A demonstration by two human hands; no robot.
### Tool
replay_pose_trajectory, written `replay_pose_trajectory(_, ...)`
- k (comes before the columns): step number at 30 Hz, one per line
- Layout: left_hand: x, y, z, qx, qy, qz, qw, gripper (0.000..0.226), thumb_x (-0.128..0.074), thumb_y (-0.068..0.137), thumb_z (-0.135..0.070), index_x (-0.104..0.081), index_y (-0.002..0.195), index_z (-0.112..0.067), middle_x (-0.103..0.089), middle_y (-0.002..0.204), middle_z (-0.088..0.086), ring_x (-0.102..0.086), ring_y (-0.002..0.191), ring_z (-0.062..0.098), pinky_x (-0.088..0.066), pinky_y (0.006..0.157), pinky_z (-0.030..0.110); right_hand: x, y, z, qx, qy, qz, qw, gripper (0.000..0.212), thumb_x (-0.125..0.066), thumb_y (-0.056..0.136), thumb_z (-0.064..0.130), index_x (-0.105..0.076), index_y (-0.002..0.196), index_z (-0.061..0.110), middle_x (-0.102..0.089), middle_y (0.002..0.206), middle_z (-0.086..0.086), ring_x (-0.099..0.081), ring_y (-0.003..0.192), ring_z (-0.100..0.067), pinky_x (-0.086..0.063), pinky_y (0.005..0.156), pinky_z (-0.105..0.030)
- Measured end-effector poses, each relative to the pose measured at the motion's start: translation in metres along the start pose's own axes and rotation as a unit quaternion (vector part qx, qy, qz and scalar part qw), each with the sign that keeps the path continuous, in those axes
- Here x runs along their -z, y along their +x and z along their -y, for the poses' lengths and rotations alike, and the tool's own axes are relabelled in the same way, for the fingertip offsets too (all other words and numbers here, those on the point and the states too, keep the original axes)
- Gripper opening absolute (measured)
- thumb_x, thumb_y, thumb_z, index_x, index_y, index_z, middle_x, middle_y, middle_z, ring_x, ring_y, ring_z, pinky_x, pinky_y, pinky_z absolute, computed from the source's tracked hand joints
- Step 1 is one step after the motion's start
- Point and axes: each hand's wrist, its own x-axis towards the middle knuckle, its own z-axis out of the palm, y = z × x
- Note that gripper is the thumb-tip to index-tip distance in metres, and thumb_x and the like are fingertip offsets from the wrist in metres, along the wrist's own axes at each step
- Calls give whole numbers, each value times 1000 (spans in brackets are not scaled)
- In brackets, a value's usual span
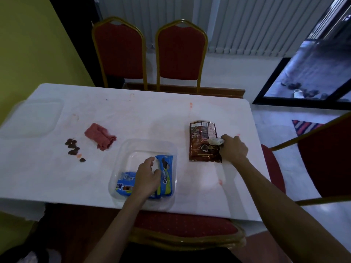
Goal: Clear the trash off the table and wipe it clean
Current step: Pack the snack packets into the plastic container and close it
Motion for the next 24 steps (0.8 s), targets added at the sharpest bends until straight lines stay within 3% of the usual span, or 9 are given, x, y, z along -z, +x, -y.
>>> replay_pose_trajectory(3,4,0,-2,-12,4,10,1000,49,-50,99,-17,-39,147,-17,-43,148,8,-47,131,22,-39,89,24,17,-3,-3,-6,59,-21,998,30,-67,78,19,-69,108,24,-67,95,-7,-67,84,-28,-55,72,-34)
replay_pose_trajectory(6,4,-1,-9,-23,-1,20,1000,48,-49,100,-18,-39,147,-18,-43,148,7,-46,132,21,-40,92,25,32,-17,-1,-2,157,-6,988,23,-72,81,24,-71,104,24,-72,88,-4,-70,75,-23,-61,68,-37)
replay_pose_trajectory(8,4,-3,-16,-31,-10,24,999,50,-52,99,-21,-39,147,-18,-43,149,4,-45,134,19,-41,100,29,42,-33,11,5,284,14,959,22,-72,81,27,-71,102,31,-73,88,-3,-72,75,-23,-63,70,-42)
replay_pose_trajectory(11,5,-5,-24,-44,-49,49,997,58,-59,96,-34,-39,148,-21,-45,148,-2,-46,132,13,-42,107,35,51,-60,45,31,423,84,902,34,-77,62,38,-72,95,36,-76,89,-1,-74,81,-24,-63,74,-45)
replay_pose_trajectory(13,6,-6,-30,-54,-75,70,993,64,-63,91,-45,-39,147,-26,-50,141,-6,-49,127,10,-46,102,33,46,-74,72,61,471,158,866,33,-78,72,27,-72,104,28,-76,91,-6,-76,81,-27,-63,74,-49)
replay_pose_trajectory(15,10,-7,-31,-73,-78,68,992,61,-67,87,-50,-45,141,-31,-57,127,-13,-55,117,7,-50,92,27,42,-86,98,91,481,204,848,28,-72,85,15,-68,112,21,-74,98,-11,-75,84,-29,-63,72,-50)
replay_pose_trajectory(18,21,-3,-18,-74,-87,31,993,42,-74,83,-43,-58,120,-30,-66,108,-14,-65,98,4,-56,77,23,33,-95,127,107,464,238,846,26,-67,88,11,-65,108,27,-71,101,-10,-73,86,-30,-63,68,-47)
replay_pose_trajectory(21,34,2,3,-23,-114,-10,993,35,-79,79,-35,-59,107,-26,-69,99,-5,-69,88,12,-60,75,37,24,-93,143,109,428,251,861,25,-69,88,21,-67,113,21,-72,93,-12,-75,77,-30,-64,66,-47)
replay_pose_trajectory(24,44,4,18,45,-124,-89,987,31,-77,81,-31,-58,104,-23,-68,96,-3,-67,85,17,-58,70,37,16,-88,152,105,393,215,888,24,-69,92,32,-68,107,13,-73,88,-11,-75,65,-26,-64,63,-45)
